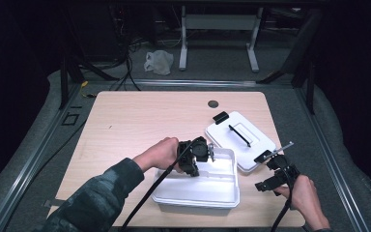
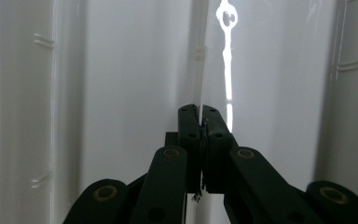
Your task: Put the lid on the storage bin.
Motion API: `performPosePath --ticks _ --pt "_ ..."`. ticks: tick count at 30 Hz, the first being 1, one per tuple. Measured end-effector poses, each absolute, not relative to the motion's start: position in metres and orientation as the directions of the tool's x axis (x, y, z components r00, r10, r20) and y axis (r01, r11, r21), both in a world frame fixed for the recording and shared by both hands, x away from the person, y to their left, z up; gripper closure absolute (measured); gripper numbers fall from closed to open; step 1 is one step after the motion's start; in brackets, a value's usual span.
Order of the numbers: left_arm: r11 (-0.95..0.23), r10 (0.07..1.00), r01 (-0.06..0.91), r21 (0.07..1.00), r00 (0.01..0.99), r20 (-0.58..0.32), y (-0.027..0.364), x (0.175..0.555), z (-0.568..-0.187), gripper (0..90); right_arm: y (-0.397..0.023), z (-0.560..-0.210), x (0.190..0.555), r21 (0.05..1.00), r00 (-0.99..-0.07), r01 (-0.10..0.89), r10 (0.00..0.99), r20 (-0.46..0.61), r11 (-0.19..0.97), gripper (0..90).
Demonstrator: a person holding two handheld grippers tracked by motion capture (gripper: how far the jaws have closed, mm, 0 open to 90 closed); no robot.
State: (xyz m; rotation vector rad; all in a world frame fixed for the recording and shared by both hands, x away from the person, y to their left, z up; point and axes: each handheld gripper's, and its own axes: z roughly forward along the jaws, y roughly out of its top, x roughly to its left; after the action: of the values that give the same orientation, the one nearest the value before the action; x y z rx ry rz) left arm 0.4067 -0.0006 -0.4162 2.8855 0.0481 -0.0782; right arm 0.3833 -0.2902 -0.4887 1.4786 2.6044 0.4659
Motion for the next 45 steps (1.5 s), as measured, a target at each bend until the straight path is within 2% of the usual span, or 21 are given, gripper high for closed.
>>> performPosePath --ticks 4,8,11,13,16,23,30,38,45 --pt "-0.965 0.056 0.069 0.252 0.997 -0.057 0.0 0.406 -0.419 86.2 -0.289 -0.488 0.383 0.321 -0.519 0.819 0.853 0.058 0.476 6.8" --pt "-0.94 0.141 0.144 0.31 0.989 -0.034 0.007 0.408 -0.414 55.0 -0.29 -0.488 0.383 0.323 -0.515 0.82 0.855 0.058 0.472 6.9" --pt "-0.919 0.195 0.189 0.345 0.981 -0.018 0.019 0.408 -0.403 36.5 -0.292 -0.487 0.383 0.326 -0.51 0.822 0.858 0.056 0.467 6.8" --pt "-0.904 0.228 0.217 0.369 0.974 -0.015 0.03 0.406 -0.394 26.1 -0.293 -0.487 0.383 0.325 -0.507 0.824 0.86 0.059 0.464 6.8" --pt "-0.88 0.314 0.285 0.38 0.949 0.014 0.05 0.401 -0.383 16.9 -0.294 -0.486 0.384 0.328 -0.509 0.821 0.859 0.053 0.467 6.8" --pt "-0.795 0.515 0.444 0.412 0.854 0.074 0.112 0.388 -0.372 10.6 -0.293 -0.481 0.39 0.334 -0.511 0.818 0.858 0.048 0.468 7.0" --pt "-0.671 0.697 0.607 0.425 0.712 0.084 0.167 0.366 -0.393 3.0 -0.292 -0.479 0.398 0.323 -0.526 0.808 0.85 0.016 0.494 7.3" --pt "-0.553 0.81 0.732 0.398 0.584 0.05 0.211 0.347 -0.433 0.2 -0.283 -0.467 0.416 0.333 -0.562 0.772 0.826 -0.04 0.541 7.1" --pt "-0.499 0.848 0.781 0.375 0.529 0.027 0.228 0.35 -0.454 0.1 -0.271 -0.468 0.443 0.318 -0.589 0.75 0.804 -0.077 0.58 7.0"
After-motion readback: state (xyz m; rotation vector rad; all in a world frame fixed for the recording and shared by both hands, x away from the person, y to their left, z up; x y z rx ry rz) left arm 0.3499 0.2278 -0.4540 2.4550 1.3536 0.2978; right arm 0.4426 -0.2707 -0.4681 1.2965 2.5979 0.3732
